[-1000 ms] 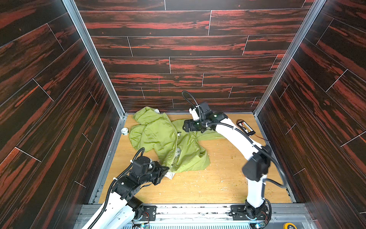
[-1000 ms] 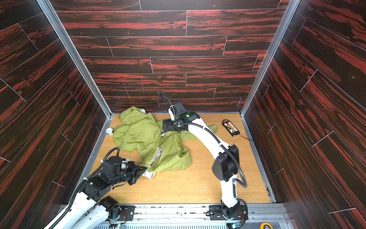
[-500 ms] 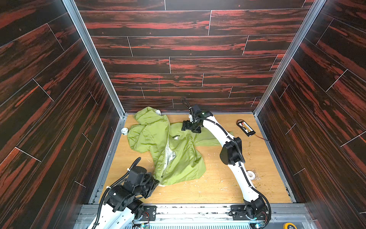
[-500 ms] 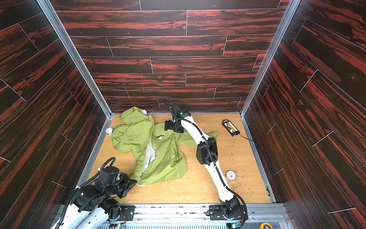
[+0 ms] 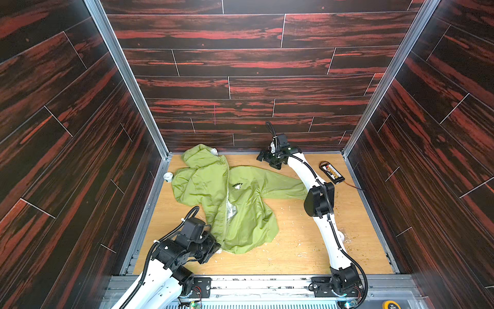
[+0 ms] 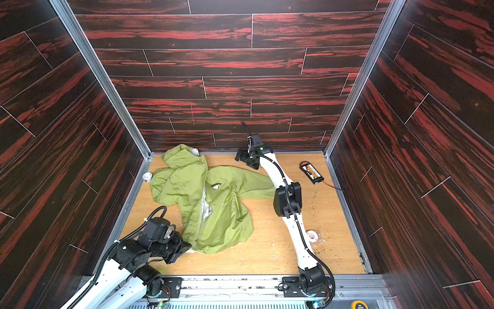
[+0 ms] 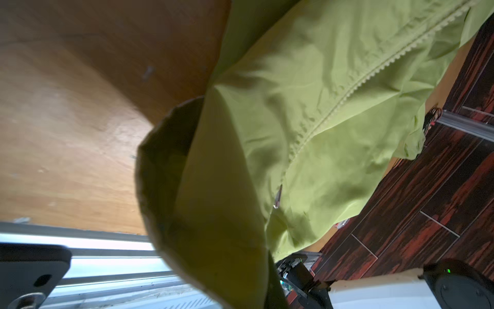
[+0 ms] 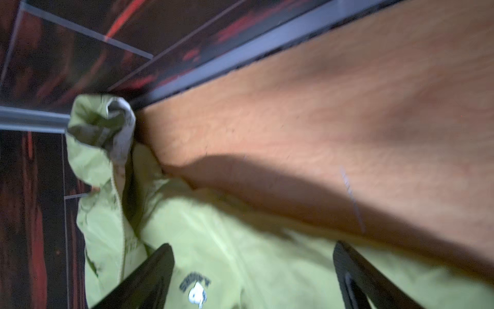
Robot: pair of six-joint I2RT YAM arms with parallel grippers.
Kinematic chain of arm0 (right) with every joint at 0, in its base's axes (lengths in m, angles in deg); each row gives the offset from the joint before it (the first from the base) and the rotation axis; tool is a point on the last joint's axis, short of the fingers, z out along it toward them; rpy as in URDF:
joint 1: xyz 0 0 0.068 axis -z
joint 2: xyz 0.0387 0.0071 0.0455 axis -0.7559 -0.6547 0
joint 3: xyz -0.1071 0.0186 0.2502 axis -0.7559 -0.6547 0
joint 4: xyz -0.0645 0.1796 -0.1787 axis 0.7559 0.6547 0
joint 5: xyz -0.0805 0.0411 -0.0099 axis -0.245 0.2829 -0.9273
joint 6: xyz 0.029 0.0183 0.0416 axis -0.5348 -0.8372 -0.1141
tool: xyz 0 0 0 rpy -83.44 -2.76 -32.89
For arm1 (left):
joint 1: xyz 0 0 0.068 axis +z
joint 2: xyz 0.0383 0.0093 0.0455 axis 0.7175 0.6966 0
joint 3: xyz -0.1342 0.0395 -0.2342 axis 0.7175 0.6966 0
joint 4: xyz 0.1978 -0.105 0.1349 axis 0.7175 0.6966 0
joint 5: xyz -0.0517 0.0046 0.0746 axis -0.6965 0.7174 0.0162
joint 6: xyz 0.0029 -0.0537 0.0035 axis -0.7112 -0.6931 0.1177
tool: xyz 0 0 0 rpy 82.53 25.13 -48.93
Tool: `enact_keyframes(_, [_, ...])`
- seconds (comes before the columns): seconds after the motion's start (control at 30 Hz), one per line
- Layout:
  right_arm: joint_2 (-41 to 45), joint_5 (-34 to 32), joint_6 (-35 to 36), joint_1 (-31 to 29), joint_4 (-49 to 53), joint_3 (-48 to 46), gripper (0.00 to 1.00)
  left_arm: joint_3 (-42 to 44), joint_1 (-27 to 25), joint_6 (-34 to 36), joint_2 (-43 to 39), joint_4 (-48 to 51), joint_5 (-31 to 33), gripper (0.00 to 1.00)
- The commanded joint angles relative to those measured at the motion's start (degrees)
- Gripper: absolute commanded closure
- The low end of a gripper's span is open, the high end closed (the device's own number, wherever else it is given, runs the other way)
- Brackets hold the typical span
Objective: Zip up the jacket
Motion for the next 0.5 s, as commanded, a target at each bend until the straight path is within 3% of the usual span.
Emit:
enact_keyframes(0.0, [-5.1,2.3,-1.3,1.3,-2.3,0.8,0.03,0.2,0.2,0.2,0.6,-3.4,-1.9,1.0])
enact_keyframes(0.47, [-7.6,18.7,2.4,0.0,-4.8,-1.4,0.09,0.2,0.2,-0.7,6.6,-8.0,-3.2,1.0])
